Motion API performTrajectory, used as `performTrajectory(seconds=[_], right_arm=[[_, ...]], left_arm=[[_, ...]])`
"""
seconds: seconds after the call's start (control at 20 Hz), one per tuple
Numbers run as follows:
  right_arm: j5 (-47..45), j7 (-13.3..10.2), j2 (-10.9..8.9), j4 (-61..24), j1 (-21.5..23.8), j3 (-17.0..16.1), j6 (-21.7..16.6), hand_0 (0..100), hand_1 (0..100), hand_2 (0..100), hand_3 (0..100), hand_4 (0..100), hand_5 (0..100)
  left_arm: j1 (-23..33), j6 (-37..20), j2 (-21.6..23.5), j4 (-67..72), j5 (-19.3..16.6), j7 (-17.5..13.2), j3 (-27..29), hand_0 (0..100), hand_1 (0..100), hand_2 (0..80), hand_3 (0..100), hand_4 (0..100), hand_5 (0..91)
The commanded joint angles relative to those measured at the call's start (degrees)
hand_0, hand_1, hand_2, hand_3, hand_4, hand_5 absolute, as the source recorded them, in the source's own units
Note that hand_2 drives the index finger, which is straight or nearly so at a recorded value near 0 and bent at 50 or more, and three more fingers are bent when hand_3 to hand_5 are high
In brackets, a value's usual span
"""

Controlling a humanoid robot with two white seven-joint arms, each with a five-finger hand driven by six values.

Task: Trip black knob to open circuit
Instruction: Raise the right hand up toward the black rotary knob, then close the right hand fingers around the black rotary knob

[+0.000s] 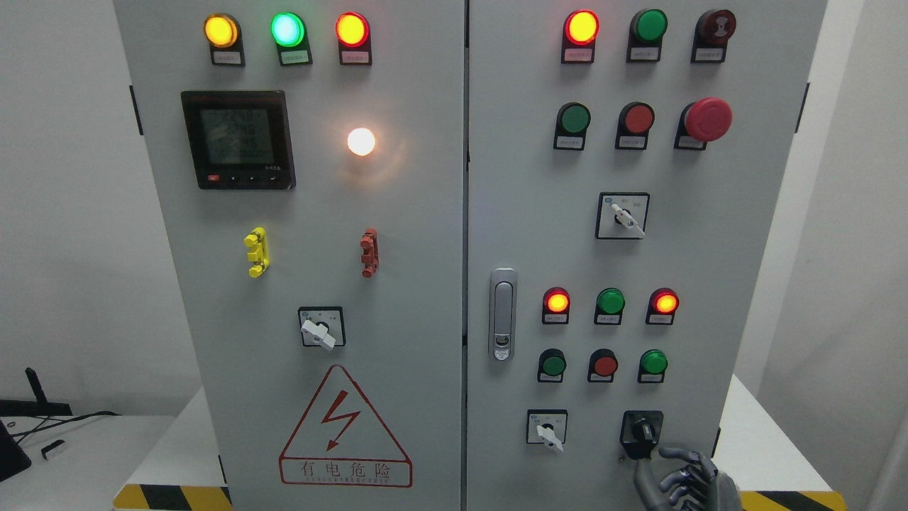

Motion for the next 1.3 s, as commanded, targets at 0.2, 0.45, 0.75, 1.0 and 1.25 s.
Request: performTrajectory(seconds=[0.2, 0.45, 0.75, 1.0, 1.25], right_arm=[[0.01, 0.0, 0.69, 0.44, -0.9, -0.95, 0.01, 31, 78, 44, 80, 89, 100], [0.1, 0.0, 0.69, 0.44, -1.08, -0.95, 0.1, 31, 78, 45, 80, 89, 100], [0.1, 0.0, 0.78, 0.35, -1.51, -0.86, 0.1, 31, 78, 46, 81, 89, 100], [0.1, 0.0, 1.39, 0.35, -1.78, -0.6, 1.5, 31, 78, 46, 81, 90, 100], [0.1, 0.0, 1.48, 0.26, -2.04, -0.6, 1.5, 31, 78, 47, 82, 90, 100]], left_arm=[[0.0, 0.03, 0.03, 0.06, -1.76, -0.02, 0.0, 12, 39, 0.0, 0, 0, 0.0], [0.0, 0.03, 0.03, 0.06, -1.76, -0.02, 0.0, 12, 39, 0.0, 0, 0, 0.0], [0.0, 0.03, 0.03, 0.06, -1.76, -0.02, 0.0, 12, 39, 0.0, 0, 0, 0.0], [0.0, 0.03, 0.03, -0.03, -1.76, -0.02, 0.0, 12, 39, 0.0, 0, 0, 0.0], [0.0, 0.03, 0.03, -0.03, -1.76, -0.02, 0.0, 12, 39, 0.0, 0, 0, 0.0]])
